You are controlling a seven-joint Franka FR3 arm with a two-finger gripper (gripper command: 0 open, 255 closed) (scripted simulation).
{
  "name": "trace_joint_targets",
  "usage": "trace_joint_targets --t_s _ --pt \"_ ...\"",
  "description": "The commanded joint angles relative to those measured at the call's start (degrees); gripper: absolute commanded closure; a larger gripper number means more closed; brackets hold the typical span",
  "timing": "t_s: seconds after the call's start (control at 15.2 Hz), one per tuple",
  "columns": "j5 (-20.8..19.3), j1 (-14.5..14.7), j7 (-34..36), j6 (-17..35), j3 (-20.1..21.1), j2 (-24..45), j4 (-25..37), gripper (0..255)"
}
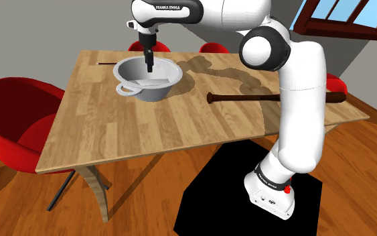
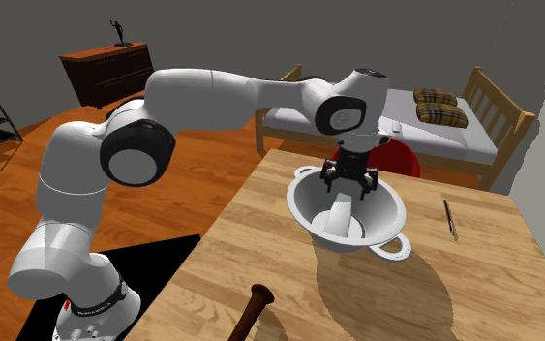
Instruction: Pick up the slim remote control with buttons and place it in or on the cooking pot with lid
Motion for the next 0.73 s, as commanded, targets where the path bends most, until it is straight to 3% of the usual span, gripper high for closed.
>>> trace_joint_targets --t_s 0.0,0.13,0.66 --pt "0.00 0.13 0.03 -3.29 0.03 0.13 3.42 0" --pt "-0.03 0.27 -0.02 -7.22 0.03 0.91 8.13 0" --pt "-0.03 0.27 -0.02 -7.23 0.03 0.91 8.13 0"
